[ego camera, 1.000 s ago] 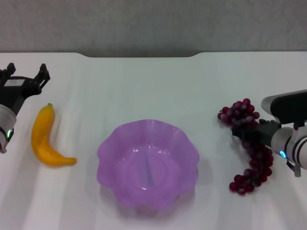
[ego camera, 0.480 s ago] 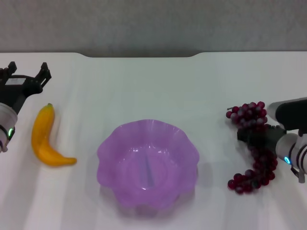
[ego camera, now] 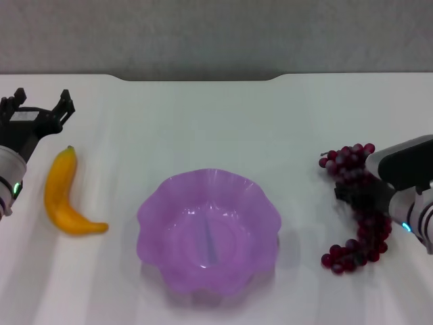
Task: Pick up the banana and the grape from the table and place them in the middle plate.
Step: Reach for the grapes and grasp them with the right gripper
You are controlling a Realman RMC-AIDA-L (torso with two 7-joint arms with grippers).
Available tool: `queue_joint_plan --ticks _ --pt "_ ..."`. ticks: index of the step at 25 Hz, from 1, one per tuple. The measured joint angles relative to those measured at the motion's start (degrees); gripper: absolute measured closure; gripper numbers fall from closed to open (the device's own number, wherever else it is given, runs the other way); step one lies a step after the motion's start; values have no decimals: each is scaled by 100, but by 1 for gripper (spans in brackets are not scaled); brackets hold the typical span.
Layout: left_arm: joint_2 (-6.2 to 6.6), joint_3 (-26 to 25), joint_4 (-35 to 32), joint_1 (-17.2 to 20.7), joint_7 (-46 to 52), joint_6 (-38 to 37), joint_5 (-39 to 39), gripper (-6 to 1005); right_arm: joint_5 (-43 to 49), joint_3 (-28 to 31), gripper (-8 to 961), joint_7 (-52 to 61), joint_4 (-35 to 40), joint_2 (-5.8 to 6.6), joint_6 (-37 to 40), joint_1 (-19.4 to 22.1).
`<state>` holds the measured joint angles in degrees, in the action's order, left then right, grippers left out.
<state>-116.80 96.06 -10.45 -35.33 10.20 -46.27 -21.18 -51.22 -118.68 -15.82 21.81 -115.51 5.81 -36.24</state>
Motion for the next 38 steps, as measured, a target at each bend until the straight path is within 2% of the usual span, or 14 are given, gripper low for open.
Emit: queue_joint_plan --ticks 3,8,21,30,35,38 --pt "0 0 0 2 0 2 0 122 -259 118 112 135 -4 -3 151 51" --pt "0 68 -26 6 0 39 0 122 -795 135 121 360 24 -18 -64 54" --pt "0 88 -43 -7 17 57 0 122 -819 185 144 1141 2 -6 -152 -3" --pt "0 87 -12 2 18 57 0 122 -802 176 161 1154 -67 3 -144 -4" --pt "4 88 -12 1 18 57 0 122 -808 210 249 1222 -138 2 17 33" --pt "6 88 -13 -3 18 57 0 122 -781 176 269 1208 -160 2 97 42"
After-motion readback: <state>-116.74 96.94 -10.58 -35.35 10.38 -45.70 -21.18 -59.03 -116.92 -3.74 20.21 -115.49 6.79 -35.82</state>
